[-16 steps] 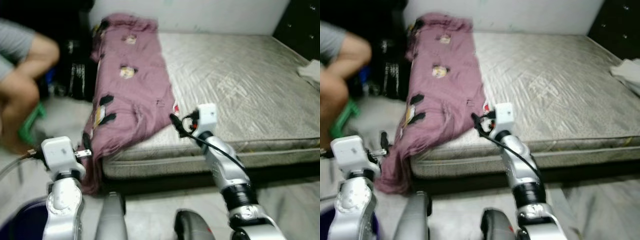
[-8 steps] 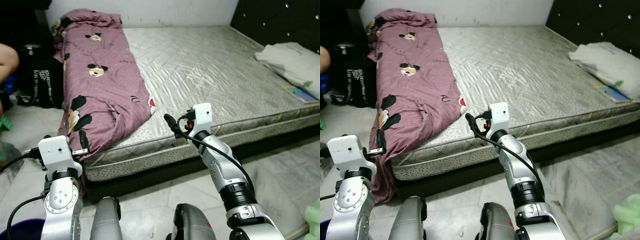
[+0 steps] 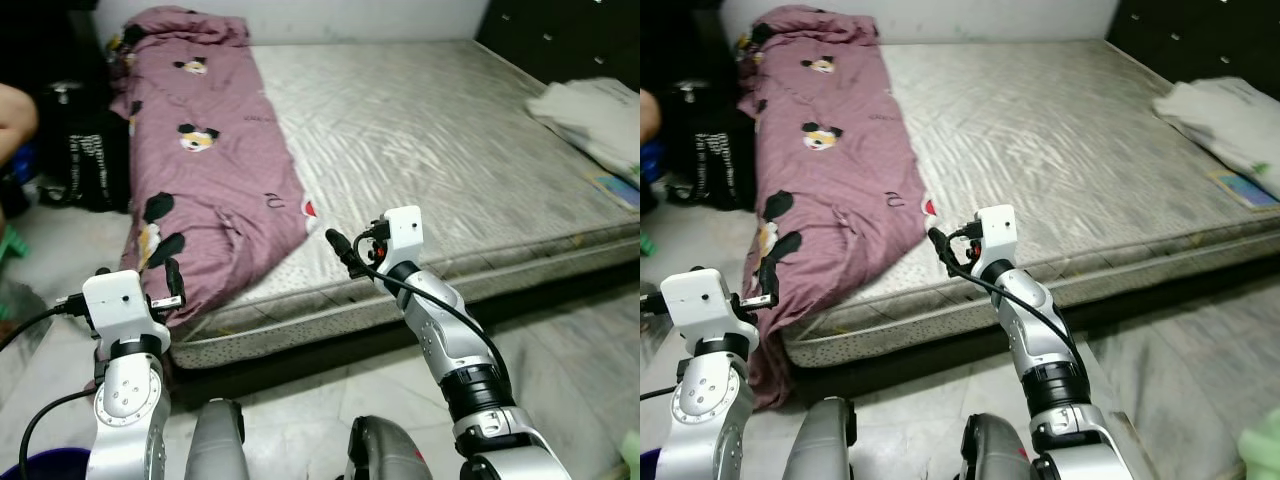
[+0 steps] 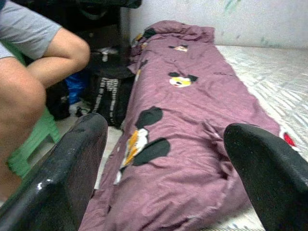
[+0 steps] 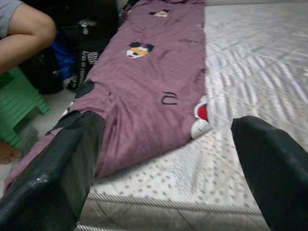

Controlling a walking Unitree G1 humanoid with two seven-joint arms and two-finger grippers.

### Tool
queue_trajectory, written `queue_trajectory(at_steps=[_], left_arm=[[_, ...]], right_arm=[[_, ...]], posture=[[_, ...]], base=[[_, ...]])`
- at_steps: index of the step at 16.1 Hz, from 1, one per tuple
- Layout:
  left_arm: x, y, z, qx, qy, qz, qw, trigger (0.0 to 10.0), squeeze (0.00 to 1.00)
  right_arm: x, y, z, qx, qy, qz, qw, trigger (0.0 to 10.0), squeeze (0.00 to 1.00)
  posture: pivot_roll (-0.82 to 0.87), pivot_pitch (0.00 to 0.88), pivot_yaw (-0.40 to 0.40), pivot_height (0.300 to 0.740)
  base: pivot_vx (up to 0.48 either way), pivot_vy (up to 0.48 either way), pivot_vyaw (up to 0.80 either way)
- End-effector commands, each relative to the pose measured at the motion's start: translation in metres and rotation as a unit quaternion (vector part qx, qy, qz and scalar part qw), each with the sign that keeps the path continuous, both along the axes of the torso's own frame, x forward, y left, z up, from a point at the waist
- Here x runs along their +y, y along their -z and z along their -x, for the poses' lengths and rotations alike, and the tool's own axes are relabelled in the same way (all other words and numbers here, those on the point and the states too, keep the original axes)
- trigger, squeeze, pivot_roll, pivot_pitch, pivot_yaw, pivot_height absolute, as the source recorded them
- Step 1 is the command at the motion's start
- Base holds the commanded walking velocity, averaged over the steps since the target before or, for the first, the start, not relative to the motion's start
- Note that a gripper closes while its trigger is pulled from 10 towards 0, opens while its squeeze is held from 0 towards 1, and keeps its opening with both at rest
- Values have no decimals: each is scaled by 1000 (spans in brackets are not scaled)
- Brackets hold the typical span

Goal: Clean up the room

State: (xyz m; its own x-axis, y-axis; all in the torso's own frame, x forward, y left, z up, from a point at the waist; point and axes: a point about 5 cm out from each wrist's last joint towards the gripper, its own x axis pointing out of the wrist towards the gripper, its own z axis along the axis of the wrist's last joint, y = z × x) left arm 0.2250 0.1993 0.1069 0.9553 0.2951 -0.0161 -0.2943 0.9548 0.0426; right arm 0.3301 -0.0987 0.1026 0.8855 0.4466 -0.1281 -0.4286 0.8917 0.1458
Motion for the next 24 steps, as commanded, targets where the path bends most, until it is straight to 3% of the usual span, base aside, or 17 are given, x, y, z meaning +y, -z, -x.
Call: queue_trajectory(at_steps=[1,16,22,24], left_arm=[[0,-4,-1,-7,5,-1,1000,10000,0],[0,-2,-2,2,8,2,1000,10000,0],[-7,-17,-16,-32,26,25,999,10000,0],[0,-14,-14,-24,2,6,1000,10000,0]], right_arm=[[1,-7,-3,-11,-6,0,1000,10000,0],[0,-5,-5,-1,5,-2,1000,10000,0],[-1,-7,-10,-8,10,2,1000,10000,0],[0,-3,-8,-3,1,10,1000,10000,0]], posture=[[-31,0,-80,647],[-29,0,-76,647],[-21,0,-81,647],[-9,0,-92,642]], base=[[315,0,550],[318,0,52],[0,0,0],[0,0,0]])
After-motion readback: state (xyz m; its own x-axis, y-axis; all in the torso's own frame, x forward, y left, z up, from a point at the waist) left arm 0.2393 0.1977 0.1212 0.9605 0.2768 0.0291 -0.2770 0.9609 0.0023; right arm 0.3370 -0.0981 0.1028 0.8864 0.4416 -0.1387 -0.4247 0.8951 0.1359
